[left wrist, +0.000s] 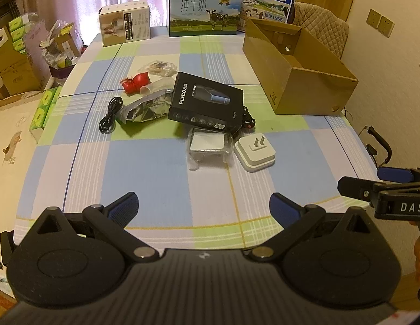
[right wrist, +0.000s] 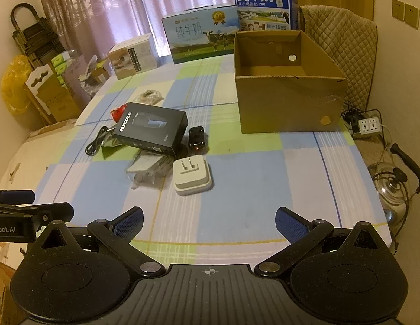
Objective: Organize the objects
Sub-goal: 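Reach the left tool toward the black FLYCO box while the right tool reaches the white plug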
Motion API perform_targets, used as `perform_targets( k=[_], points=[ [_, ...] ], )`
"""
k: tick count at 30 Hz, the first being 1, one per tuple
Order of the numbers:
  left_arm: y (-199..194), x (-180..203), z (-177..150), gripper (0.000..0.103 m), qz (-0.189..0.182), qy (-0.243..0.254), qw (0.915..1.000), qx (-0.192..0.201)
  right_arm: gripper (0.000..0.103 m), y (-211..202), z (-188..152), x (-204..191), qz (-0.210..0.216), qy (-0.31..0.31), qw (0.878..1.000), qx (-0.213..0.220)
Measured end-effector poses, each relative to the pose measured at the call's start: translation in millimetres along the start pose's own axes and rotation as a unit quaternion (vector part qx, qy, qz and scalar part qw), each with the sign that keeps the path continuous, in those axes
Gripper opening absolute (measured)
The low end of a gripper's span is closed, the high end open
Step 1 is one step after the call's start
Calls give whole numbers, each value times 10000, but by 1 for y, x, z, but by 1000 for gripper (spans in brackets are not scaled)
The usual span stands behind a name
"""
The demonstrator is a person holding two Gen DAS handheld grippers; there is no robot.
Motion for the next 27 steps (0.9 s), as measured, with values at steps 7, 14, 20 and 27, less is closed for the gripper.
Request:
perform_targets(
  k=[7, 14, 20, 27],
  points=[
    [4, -8, 6, 102, -14, 22, 10000, -11, 101, 4, 5, -5, -7, 35, 10000, -7],
    [8, -20, 10, 102, -38, 48, 10000, -47, 101, 13, 11, -14, 37, 113, 9999, -7],
    [14, -35, 12, 102, -29, 94, 9999, -74, 101, 25, 12, -23, 19, 135, 9999, 19],
    [24, -54, 8, 102, -53, 107, 9998, -170, 101, 43, 4, -30, -23, 182, 9998, -85]
  ],
)
Point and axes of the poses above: each gripper's, at about its wrist camera, not at the fingertips, and y roughly the way its jaws point, x to its right, z to its top, the point moved 8 cm from there along y, roughly the way its jaws point, and after that the axes turned 3 degrees about -y, right-handed, at the moved point
